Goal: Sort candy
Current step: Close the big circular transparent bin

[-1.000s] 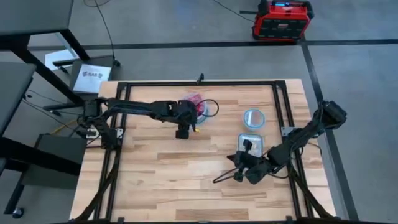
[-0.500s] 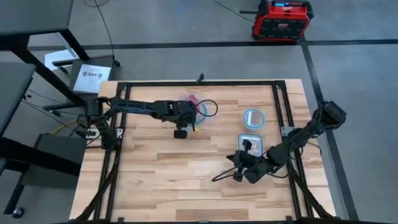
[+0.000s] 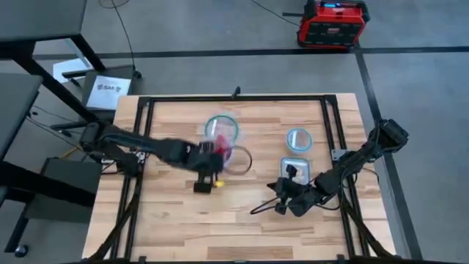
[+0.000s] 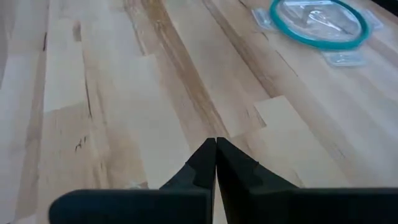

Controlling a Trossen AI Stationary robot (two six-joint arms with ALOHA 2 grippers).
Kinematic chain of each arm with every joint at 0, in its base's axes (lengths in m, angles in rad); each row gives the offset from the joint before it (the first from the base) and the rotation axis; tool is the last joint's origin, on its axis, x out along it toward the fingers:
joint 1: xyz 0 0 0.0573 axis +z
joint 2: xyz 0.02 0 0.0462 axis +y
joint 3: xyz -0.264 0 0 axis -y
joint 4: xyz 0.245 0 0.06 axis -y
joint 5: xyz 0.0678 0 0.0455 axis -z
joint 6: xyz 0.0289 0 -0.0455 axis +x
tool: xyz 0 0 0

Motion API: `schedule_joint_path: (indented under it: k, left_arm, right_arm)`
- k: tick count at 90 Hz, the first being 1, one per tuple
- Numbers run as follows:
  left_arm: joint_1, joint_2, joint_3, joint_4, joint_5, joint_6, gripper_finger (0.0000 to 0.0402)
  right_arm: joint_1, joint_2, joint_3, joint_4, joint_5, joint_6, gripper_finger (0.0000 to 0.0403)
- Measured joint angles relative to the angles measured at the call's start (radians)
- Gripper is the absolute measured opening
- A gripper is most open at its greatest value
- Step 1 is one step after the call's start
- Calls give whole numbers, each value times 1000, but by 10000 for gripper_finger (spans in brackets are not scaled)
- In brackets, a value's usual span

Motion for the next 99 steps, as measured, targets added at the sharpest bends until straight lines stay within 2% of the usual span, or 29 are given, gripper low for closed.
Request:
schedule_joint_path:
  k: [11, 22, 38, 50, 57, 68, 73, 79, 89, 99]
  left_arm:
    - [-63, 78, -39, 185, 17, -5, 2]
    - [-80, 172, -40, 277, 17, 50, 13]
    - [-80, 259, 11, 284, 79, 108, 66]
    - [-81, 255, 85, 110, 91, 133, 114]
    - [-81, 245, 168, -75, 80, 162, 135]
    - [-66, 234, 317, -336, -24, 200, 147]
    - [-36, 216, 335, -383, -79, 245, 148]
    - [38, 185, 325, -342, -95, 306, 147]
    - [220, 138, 250, -289, -53, 400, 147]
    - [401, 132, 123, -188, 21, 527, 147]
  right_arm:
    - [-10, 0, 0, 1, -3, 0, 0]
    - [-35, 0, 0, 4, -8, 1, 0]
    - [-72, 0, 0, 5, -57, 4, 15]
    - [-78, 0, 0, 8, -59, 3, 50]
    - [-76, 0, 0, 7, -59, 3, 70]
    - [-70, -1, 0, 0, -59, 0, 92]
    - [-69, -1, 0, 0, -59, 0, 98]
    - [-70, -1, 0, -2, -59, 0, 102]
    - [-54, -1, 0, -4, -72, 18, 103]
    - [-28, 0, 0, -7, -86, 55, 103]
